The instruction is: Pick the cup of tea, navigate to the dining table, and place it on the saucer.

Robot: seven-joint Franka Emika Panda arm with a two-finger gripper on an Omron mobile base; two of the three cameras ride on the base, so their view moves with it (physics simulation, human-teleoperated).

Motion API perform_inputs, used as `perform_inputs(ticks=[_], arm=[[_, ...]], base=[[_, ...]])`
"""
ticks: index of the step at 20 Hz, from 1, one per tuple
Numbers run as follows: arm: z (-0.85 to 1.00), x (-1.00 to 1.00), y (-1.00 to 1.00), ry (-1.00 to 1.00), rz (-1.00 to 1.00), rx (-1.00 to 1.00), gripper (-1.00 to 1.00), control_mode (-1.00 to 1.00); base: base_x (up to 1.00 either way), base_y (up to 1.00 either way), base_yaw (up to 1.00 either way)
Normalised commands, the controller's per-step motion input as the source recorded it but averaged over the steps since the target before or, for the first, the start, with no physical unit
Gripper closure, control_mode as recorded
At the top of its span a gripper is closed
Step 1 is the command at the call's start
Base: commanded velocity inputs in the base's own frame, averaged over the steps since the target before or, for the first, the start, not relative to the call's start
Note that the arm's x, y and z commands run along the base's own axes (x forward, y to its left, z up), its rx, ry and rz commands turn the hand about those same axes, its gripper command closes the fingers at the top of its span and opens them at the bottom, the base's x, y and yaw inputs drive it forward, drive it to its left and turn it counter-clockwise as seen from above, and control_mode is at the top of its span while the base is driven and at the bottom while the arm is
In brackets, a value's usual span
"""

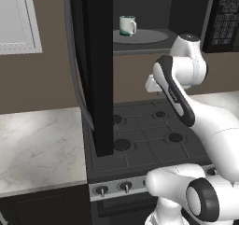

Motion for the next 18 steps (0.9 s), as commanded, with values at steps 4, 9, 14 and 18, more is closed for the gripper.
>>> perform_inputs(ticks=[4,9,14,18], arm=[[0.00,-0.02,0.00,0.00,0.00,0.00,-1.00,-1.00],[-0.01,-0.07,0.00,-0.04,0.00,0.00,-1.00,-1.00],[0.25,-0.27,0.08,-0.32,0.01,0.00,-1.00,-1.00],[0.70,-0.02,0.10,-0.36,0.07,0.00,-1.00,-1.00]], base=[[0.00,0.00,0.00],[0.00,0.00,0.00],[0.00,0.00,0.00],[0.00,0.00,0.00]])
